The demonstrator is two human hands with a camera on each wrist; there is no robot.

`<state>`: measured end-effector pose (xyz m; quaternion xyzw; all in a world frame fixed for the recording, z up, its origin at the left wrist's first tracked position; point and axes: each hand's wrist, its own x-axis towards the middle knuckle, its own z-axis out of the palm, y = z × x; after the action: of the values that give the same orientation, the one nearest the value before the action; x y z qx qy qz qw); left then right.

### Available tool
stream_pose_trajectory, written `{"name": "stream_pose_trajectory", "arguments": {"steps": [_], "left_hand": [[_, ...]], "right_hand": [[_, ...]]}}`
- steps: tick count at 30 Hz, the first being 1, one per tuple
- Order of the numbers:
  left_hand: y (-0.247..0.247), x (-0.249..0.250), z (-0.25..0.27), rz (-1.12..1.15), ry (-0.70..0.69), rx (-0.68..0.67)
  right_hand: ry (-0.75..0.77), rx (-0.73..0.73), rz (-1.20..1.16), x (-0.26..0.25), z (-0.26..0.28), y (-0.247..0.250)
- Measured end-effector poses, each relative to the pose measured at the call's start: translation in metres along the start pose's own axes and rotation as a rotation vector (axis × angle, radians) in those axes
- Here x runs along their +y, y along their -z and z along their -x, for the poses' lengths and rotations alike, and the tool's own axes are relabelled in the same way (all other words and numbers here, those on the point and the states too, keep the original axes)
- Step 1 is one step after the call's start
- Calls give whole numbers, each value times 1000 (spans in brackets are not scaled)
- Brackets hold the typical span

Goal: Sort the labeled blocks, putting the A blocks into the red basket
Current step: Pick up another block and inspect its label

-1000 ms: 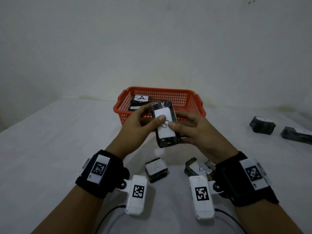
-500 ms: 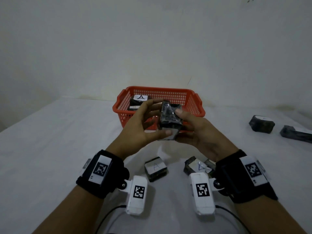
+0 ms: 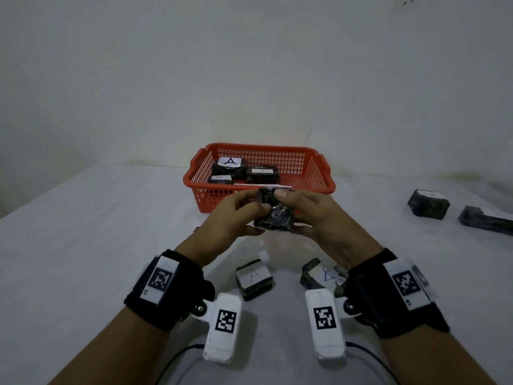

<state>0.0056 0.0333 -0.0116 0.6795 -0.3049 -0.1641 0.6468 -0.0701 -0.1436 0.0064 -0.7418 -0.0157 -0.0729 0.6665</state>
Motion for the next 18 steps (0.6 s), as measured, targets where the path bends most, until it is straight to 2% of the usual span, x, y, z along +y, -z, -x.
{"name": "stream_pose_trajectory", "arguments": {"steps": [4, 9, 14, 18], "left_hand": [[1, 3, 4, 25, 22, -50], [1, 10, 5, 128, 57, 62], [2, 11, 8, 216, 126, 40], [3, 9, 5, 339, 211, 56]], "right_hand": [[39, 32, -43, 2, 0, 3], [6, -39, -28, 3, 0, 2], [10, 12, -42, 2, -3, 0], [-29, -48, 20, 4, -2, 6]]}}
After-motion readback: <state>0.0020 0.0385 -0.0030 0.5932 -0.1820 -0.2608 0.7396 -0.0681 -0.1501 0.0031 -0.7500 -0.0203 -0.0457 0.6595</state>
